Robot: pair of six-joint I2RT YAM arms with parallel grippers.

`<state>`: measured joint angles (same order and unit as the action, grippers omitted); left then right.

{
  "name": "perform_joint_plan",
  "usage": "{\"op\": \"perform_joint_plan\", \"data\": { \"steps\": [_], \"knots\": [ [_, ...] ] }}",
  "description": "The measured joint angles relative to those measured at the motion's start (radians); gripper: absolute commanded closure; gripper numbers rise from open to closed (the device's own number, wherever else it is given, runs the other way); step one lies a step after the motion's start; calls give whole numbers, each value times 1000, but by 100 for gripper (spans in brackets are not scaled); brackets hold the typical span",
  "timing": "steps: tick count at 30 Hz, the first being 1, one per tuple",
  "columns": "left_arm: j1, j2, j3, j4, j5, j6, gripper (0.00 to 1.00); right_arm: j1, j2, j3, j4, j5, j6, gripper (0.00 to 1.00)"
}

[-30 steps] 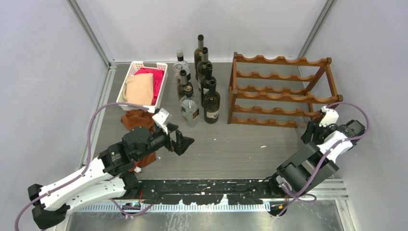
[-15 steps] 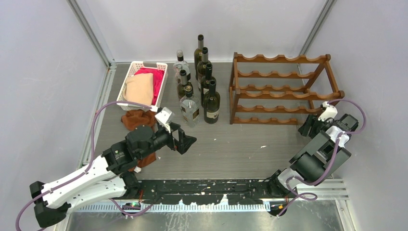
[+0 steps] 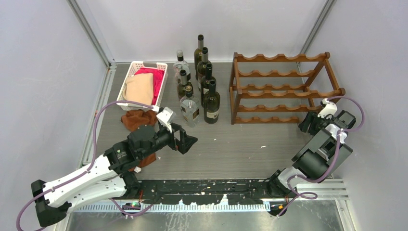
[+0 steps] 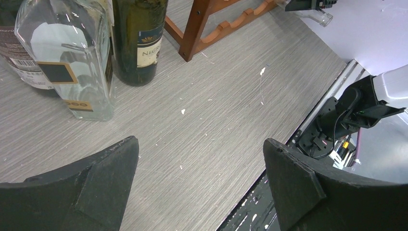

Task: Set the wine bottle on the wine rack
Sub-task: Place the wine bottle in the wine rack.

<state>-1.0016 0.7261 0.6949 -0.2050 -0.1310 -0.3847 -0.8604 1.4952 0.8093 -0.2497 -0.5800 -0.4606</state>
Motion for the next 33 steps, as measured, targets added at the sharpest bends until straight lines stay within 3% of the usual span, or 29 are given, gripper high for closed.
{"op": "perform_joint_plan", "data": {
  "steps": [7, 15, 23, 33],
  "knots": [
    [0, -12, -26, 31, 11, -2, 1, 0, -20, -23, 17, 0, -19, 71],
    [0, -3, 7, 57, 77, -22, 20, 10, -48, -23, -16, -7, -74, 77],
    [-46, 331, 528, -93, 25, 44, 18, 13, -35, 8, -63, -5, -121, 81],
    [-66, 888, 1189, -407, 138, 622, 10, 13, -24, 36, -115, 0, -155, 82]
  ]
}}
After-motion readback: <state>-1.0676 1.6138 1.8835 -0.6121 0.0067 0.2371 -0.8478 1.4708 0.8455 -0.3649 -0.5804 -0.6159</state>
